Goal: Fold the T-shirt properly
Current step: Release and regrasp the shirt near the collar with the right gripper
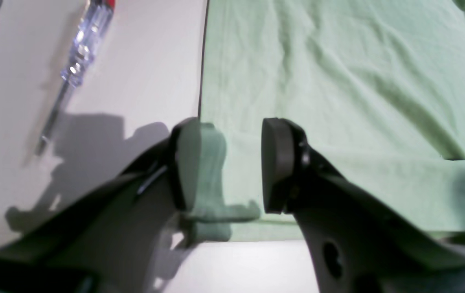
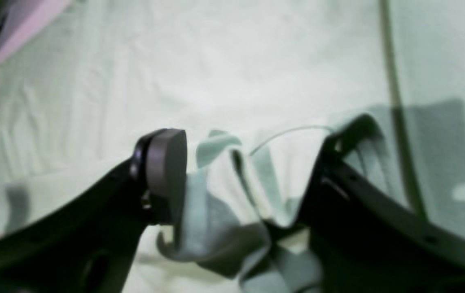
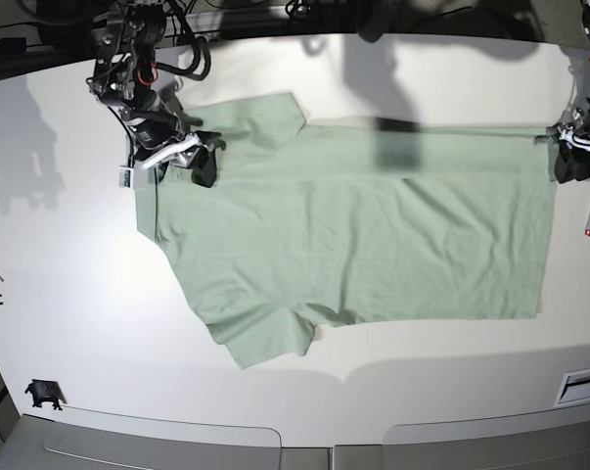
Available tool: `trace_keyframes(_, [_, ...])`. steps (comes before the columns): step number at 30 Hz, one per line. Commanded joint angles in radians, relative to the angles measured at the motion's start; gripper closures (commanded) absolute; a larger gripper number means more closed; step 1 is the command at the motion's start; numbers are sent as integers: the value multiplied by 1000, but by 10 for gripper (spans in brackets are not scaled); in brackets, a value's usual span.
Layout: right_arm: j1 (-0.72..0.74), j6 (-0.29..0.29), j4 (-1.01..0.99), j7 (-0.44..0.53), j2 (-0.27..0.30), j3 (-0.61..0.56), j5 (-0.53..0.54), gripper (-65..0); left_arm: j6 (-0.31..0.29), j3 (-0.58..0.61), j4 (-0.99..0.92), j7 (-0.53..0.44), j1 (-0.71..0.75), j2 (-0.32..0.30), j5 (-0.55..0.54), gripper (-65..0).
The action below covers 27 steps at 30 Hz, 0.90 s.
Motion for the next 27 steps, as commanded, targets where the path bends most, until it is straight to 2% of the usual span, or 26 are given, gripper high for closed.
trace_keyframes(1, [11, 13, 43, 11, 8, 11, 33, -340, -2, -13, 16, -36, -6, -47, -17, -226])
trace_keyframes(4, [11, 13, 125, -42, 8, 47, 32, -340, -1, -51, 29, -35, -6, -106, -20, -226])
trace_keyframes(8, [5, 13, 243, -100, 8, 140, 32, -340, -1, -169, 68, -19, -6, -165, -21, -226])
trace_keyframes(12, [-47, 12, 294, -108, 9, 229, 42, -340, -1, -263, 80, 11, -6, -223, -56, -226])
trace_keyframes(15, [-127, 13, 295, -167, 8, 260, 158, -340, 1, -288, 80, 15, -6, -256, -57, -226])
trace_keyframes(18, [-223, 13, 295, -205, -1, 258, 230, -340, 0, -288, 80, 15, -6, -267, -57, -226])
trace_keyframes(21, [-295, 15, 290, -195, -31, 258, 234, -334, 1, -288, 80, 16, -5, -263, -57, -226])
trace_keyframes(24, [-316, 16, 253, -145, -56, 257, 231, -307, 0, -287, 80, 18, -6, -256, -58, -226])
trace_keyframes(27, [-293, 16, 193, -121, -61, 245, 229, -307, 0, -287, 80, 18, -6, -256, -58, -226])
